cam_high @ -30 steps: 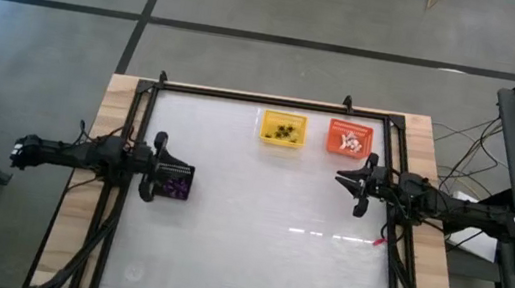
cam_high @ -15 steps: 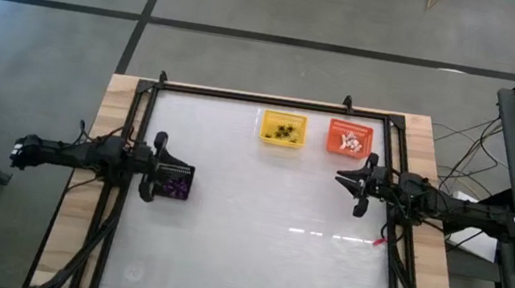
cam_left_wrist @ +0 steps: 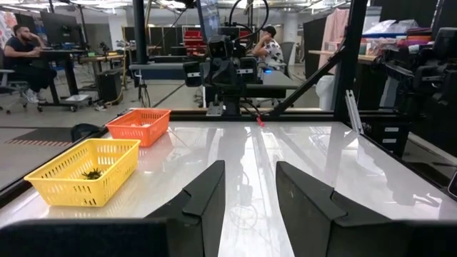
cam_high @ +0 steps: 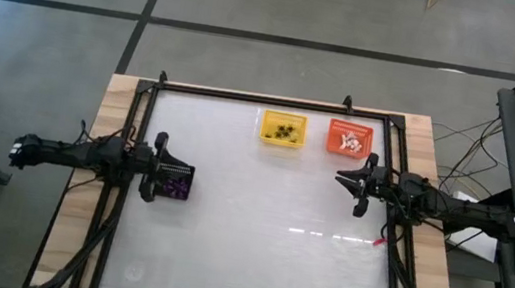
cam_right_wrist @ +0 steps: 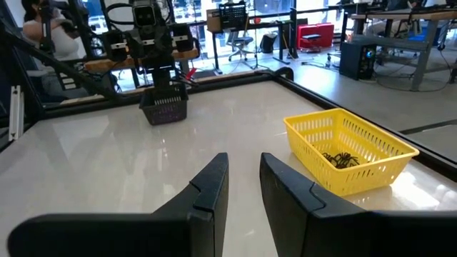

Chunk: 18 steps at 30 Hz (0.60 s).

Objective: Sort Halloween decoration
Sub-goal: Return to Home Position

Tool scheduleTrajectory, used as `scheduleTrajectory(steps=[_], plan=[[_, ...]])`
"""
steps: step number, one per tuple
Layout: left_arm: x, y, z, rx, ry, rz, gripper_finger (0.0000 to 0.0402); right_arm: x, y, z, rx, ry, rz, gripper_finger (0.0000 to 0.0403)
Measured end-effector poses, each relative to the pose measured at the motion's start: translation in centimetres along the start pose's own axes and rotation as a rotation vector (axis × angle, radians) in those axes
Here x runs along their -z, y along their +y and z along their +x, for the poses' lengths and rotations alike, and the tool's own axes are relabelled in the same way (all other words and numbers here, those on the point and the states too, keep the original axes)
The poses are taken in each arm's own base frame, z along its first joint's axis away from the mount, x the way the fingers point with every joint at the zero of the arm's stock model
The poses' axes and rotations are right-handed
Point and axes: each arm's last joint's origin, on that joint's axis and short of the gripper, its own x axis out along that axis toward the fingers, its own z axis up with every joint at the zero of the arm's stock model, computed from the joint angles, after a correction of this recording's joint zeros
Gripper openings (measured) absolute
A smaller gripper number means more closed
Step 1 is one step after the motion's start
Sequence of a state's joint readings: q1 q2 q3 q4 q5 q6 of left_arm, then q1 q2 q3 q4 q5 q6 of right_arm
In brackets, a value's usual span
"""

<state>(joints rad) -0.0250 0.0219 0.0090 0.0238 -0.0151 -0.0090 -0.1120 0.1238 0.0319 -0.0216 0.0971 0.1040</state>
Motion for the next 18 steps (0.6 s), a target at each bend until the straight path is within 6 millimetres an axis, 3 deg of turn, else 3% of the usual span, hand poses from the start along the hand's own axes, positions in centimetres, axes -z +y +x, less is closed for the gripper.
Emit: scheduleTrajectory(steps=[18], plan=[[-0.5,0.0,0.0,-0.001,-0.007,0.0,0.0107,-1.1,0.0,-0.8,-0.008,-0.15,0.015,0.0073]])
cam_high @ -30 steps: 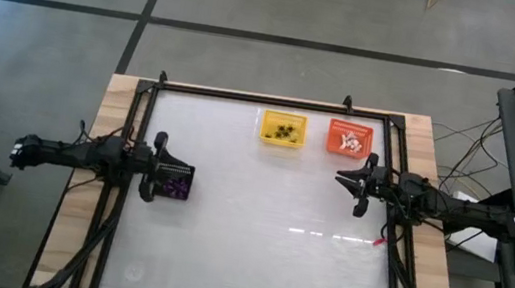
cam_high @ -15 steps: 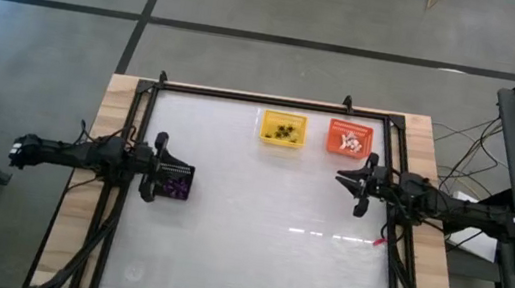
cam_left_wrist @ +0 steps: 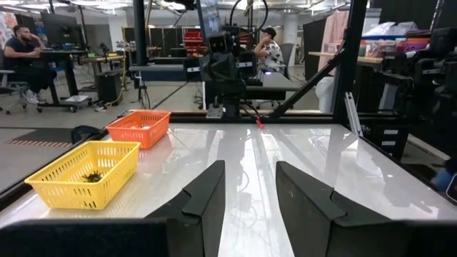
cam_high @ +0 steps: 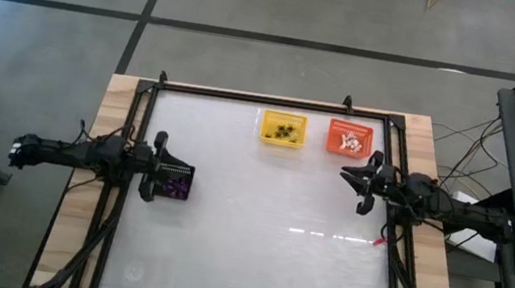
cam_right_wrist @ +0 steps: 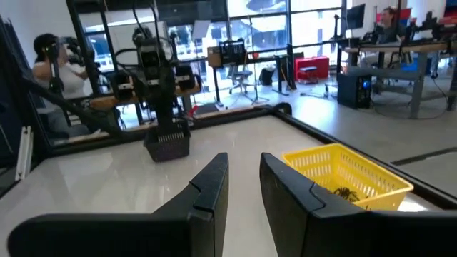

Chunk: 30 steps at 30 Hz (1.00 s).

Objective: Sort Halloween decoration
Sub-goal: Return to Home Position

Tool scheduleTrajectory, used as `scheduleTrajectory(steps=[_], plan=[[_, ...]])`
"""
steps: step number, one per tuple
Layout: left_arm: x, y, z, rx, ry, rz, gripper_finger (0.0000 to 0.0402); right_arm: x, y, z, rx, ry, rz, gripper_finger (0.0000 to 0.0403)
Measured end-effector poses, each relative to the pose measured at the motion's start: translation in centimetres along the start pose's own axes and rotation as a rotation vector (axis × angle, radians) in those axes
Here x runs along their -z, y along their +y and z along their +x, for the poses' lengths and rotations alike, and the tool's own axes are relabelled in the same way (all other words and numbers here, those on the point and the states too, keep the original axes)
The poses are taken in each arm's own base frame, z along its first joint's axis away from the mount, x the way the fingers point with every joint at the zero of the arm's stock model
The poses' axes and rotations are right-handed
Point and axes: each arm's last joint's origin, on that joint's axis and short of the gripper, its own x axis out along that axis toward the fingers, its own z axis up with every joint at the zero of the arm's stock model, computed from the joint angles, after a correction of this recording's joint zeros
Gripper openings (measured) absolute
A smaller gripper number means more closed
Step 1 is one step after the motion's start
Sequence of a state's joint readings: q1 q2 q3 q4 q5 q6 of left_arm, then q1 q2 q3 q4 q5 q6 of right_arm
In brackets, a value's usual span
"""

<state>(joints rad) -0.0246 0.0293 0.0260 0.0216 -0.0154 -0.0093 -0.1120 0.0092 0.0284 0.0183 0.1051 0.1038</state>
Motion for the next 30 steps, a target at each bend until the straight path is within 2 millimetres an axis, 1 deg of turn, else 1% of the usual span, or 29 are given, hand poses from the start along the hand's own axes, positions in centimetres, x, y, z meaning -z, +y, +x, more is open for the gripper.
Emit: scheduleTrajectory(steps=[17,30], plan=[[-0.12,0.0,0.01,0.0,-0.003,0.0,0.0107,0.11,-0.02,-0.03,0.0,-0.003,0.001,0.0073],[-0.15,0.0,0.0,0.0,-0.004,0.0,0.0107,0.37,-0.02,0.14,0.003,0.03,-0.003,0.0073]])
